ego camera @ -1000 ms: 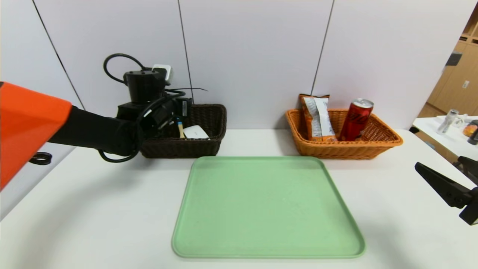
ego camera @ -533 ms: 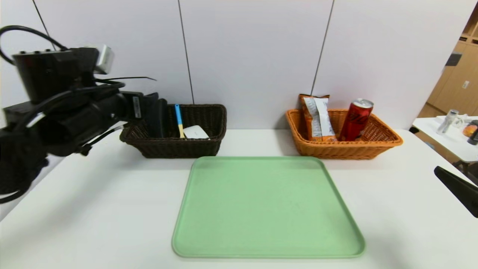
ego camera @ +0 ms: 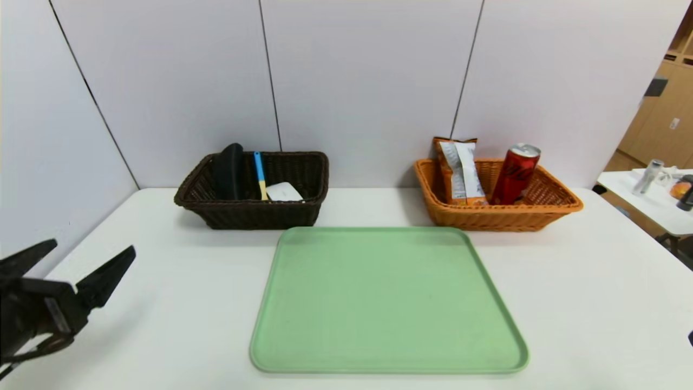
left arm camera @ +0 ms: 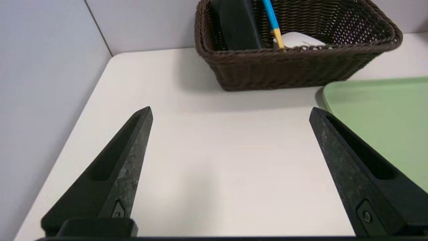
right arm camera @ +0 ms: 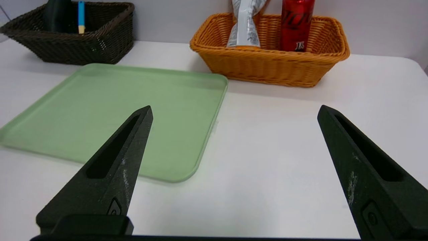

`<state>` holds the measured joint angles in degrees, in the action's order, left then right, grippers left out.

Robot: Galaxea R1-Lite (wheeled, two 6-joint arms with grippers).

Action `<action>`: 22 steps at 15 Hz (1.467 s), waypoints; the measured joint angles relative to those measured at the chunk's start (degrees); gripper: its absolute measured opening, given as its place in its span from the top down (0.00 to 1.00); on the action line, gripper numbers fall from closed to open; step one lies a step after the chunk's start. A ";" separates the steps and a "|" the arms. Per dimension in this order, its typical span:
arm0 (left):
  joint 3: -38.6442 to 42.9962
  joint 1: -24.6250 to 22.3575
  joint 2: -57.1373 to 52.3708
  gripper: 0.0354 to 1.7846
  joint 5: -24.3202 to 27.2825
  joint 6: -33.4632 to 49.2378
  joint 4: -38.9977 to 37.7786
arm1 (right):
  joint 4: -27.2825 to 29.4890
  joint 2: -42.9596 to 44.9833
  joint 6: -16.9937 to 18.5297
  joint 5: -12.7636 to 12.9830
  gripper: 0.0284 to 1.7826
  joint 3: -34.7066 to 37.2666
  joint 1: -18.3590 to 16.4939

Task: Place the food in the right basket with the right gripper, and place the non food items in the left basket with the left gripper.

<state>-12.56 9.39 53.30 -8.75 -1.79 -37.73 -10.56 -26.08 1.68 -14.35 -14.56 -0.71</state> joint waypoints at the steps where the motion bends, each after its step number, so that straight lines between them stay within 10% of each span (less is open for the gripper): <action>1: 3.88 -1.10 -3.35 0.07 0.77 1.05 -1.21 | 3.58 2.96 -0.01 -0.43 0.05 0.10 0.00; 5: 11.72 -3.22 -12.42 0.06 2.34 4.68 -5.01 | 12.92 11.82 -0.04 -3.60 0.05 0.50 0.00; 14: 12.53 -8.55 -25.19 0.06 8.12 7.77 -2.93 | 13.34 17.74 -0.21 -5.99 0.05 0.98 0.22; 22: 6.85 -9.39 -46.86 0.06 16.43 -4.82 24.76 | 14.88 21.26 -1.82 -6.16 0.05 0.98 0.50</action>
<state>-5.71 0.00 6.44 7.68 -6.61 -12.97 4.33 -4.82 -0.13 -20.50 -13.58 -0.21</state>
